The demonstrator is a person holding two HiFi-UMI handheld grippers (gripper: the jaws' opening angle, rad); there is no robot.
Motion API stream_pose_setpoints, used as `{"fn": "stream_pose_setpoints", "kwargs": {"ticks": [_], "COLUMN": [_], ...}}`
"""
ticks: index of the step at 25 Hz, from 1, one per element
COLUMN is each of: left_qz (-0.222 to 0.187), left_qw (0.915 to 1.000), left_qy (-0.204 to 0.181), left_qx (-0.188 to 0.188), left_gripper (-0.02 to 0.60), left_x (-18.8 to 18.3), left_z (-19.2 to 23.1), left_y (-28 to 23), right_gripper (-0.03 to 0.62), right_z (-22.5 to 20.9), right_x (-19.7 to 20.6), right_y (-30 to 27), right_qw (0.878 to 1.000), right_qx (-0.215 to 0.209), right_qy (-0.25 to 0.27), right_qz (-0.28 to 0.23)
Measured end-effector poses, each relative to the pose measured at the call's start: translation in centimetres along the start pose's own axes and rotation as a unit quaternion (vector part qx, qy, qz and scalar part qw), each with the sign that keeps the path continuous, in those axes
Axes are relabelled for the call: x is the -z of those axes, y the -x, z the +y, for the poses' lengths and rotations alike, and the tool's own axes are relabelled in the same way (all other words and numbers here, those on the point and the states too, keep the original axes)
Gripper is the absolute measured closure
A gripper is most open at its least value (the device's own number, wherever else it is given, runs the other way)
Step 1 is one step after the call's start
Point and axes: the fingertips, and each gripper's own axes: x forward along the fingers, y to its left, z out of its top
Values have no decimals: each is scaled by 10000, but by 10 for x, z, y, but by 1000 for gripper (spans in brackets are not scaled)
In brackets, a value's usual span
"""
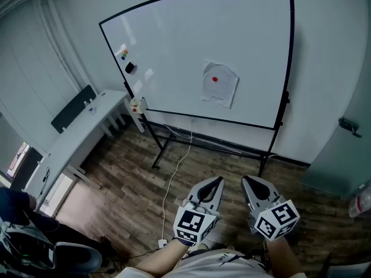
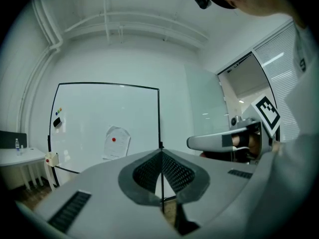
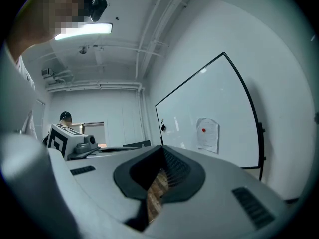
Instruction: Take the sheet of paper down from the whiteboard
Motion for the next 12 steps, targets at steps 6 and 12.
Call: {"fn": "stream_pose_setpoints", "kwargs": {"ticks": [6, 12], "left_qz": [88, 128], "left_qw": [9998, 9997], "left_qy": [-9, 53], "left_qx": [-191, -211], "left_gripper": [568, 568], "left_x": [5, 10], "left_z": [-3, 6], "left_y": [-8, -24], "right_gripper": [580, 580], "right_z": [-15, -29], "right_x": [2, 1], "right_y": [5, -2], "right_qw": [9999, 9999], "right_qx": [-43, 47], "right_qy": [-91, -109], "right_qz": [-22, 8]}}
